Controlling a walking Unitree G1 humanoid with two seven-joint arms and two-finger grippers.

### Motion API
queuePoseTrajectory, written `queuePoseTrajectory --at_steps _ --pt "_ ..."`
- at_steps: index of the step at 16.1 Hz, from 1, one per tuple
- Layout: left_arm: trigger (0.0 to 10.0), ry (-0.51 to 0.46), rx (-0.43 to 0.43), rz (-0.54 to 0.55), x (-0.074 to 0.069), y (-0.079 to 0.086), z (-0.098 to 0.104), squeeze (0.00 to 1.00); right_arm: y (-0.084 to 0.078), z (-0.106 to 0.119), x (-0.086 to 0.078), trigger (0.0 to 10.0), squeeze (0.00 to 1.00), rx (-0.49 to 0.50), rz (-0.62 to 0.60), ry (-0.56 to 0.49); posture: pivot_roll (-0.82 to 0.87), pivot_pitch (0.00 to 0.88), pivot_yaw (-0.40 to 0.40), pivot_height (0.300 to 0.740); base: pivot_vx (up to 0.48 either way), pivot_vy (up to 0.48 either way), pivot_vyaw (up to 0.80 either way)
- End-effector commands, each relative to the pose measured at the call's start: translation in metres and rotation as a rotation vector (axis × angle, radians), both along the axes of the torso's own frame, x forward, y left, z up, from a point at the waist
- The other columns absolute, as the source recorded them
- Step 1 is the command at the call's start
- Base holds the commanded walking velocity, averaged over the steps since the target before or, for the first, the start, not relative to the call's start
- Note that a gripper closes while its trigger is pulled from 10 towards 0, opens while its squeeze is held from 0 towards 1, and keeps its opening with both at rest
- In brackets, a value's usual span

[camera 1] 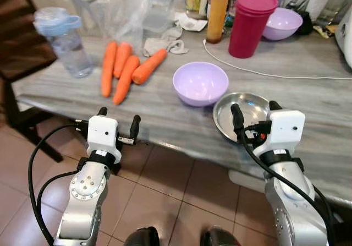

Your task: Setting the table

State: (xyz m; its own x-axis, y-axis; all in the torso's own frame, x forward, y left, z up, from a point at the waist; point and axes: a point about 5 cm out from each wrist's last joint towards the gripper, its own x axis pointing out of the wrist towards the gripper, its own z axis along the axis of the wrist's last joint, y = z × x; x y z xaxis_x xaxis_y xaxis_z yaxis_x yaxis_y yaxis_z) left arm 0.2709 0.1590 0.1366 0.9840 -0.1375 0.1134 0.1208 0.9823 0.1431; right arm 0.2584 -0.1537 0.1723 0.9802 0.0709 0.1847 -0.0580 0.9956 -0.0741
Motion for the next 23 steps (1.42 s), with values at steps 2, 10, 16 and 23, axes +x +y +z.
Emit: queuePoseTrajectory --at_steps 2,10,16,23 --pt "10.0 0.006 -0.001 -0.018 -0.0012 -0.0034 0.0001 0.0 -0.0046 -0.0006 -0.0006 10.0 0.0 -0.006 -0.018 0.0 -0.16 0.144 0.053 0.74 -0.33 0.0 0.0" --pt "10.0 0.015 -0.004 -0.042 -0.0024 -0.0065 -0.0021 0.0 -0.0043 0.0006 0.0037 10.0 0.0 -0.015 -0.014 0.001 -0.15 0.144 0.045 0.74 -0.33 0.0 -0.18" --pt "10.0 0.021 0.0 -0.059 -0.0032 -0.0089 -0.0038 0.0 -0.0026 -0.0008 0.0048 10.0 0.0 -0.011 -0.011 0.011 -0.16 0.148 0.048 0.74 -0.331 0.0 -0.62" --pt "10.0 0.01 -0.024 -0.122 -0.0056 -0.0121 -0.0027 0.0 -0.0004 -0.0032 0.0054 10.0 0.0 -0.005 -0.006 0.018 -0.15 0.152 0.056 0.74 -0.129 0.0 -0.22"
